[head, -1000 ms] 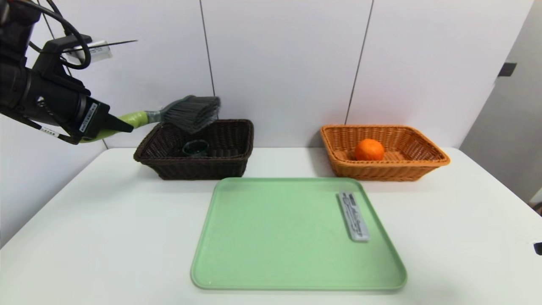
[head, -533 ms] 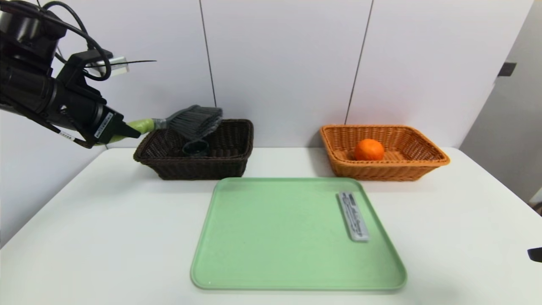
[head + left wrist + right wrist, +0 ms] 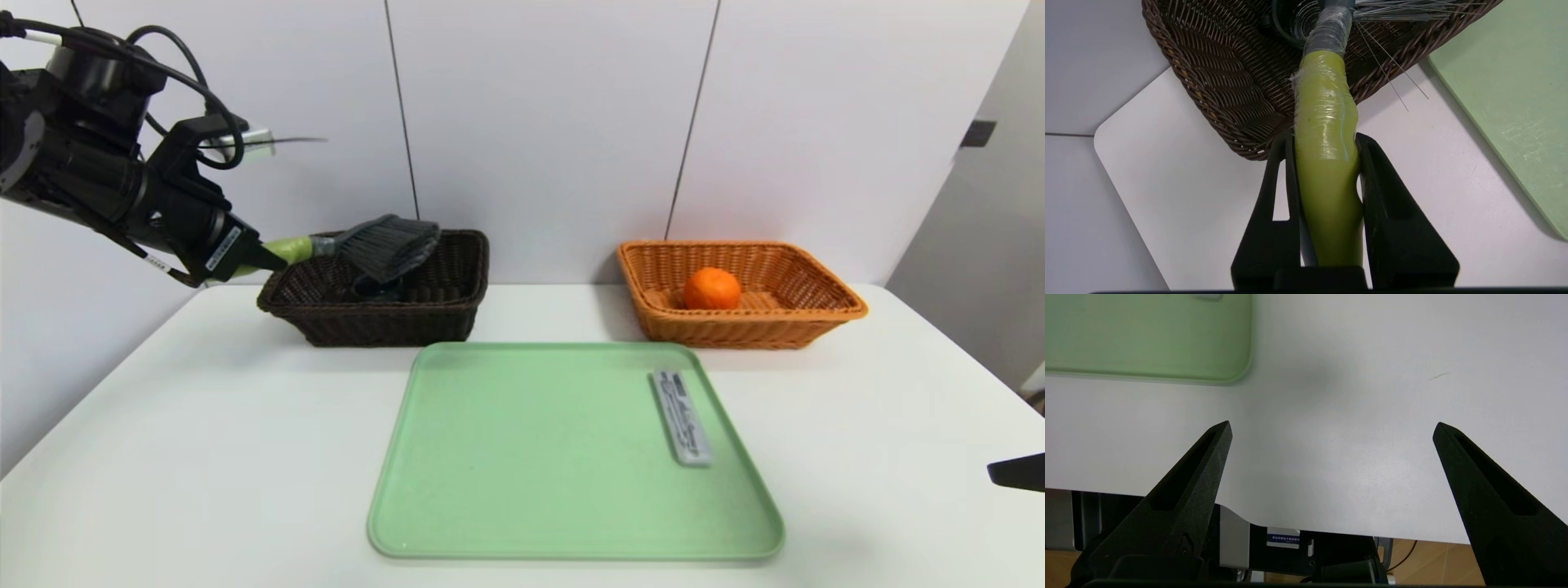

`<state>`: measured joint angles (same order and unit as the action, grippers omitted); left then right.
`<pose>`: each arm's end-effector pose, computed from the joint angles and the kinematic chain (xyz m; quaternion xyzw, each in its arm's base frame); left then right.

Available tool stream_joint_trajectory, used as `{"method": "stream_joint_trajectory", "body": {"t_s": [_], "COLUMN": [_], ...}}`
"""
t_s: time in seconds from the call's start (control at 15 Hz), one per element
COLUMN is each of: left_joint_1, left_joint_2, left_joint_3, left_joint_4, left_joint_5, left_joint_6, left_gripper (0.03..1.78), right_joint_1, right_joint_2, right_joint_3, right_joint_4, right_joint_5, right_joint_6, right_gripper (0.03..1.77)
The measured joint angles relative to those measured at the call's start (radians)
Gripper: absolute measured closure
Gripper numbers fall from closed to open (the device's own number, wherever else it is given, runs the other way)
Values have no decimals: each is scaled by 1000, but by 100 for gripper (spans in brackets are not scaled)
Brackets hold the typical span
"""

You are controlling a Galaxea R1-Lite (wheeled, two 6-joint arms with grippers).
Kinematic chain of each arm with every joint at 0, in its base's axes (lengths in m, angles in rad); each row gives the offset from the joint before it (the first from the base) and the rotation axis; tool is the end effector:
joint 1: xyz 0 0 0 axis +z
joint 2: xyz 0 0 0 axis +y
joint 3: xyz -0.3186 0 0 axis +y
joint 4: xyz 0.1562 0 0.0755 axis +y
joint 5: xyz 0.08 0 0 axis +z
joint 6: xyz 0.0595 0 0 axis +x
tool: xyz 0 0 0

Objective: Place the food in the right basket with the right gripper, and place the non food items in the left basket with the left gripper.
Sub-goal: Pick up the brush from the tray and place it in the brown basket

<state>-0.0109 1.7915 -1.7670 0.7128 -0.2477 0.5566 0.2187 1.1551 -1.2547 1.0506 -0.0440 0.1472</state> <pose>0.3295 -0.0182 0.2900 0.2132 0.3110 -0.2140 0.9011 0.0984 0.0192 0.2686 0.0053 0.4583 0.0440 0.8877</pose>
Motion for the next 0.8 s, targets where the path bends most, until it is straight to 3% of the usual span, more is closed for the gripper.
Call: {"method": "stream_joint_trajectory", "body": {"t_s": [0.2,0.4,0.8], "left_joint_1": [6,29,63], "left_joint_2": [43,81,144], "left_joint_3": [-49,-91,-158], "left_joint_4": [3,23,66], "left_joint_5": [-21,-92,-102], "left_joint_6": [43,126,237], "left_gripper": [137,137,137], "right_joint_1": [0,0,0], "right_joint_2": [9,18,43], "right_joint_3": [0,0,2], "right_joint_4": [-1,-11,-25], "right_joint_5": [-1,0,2], "right_joint_6": [2,5,6], "right_gripper": [10,10,10]}}
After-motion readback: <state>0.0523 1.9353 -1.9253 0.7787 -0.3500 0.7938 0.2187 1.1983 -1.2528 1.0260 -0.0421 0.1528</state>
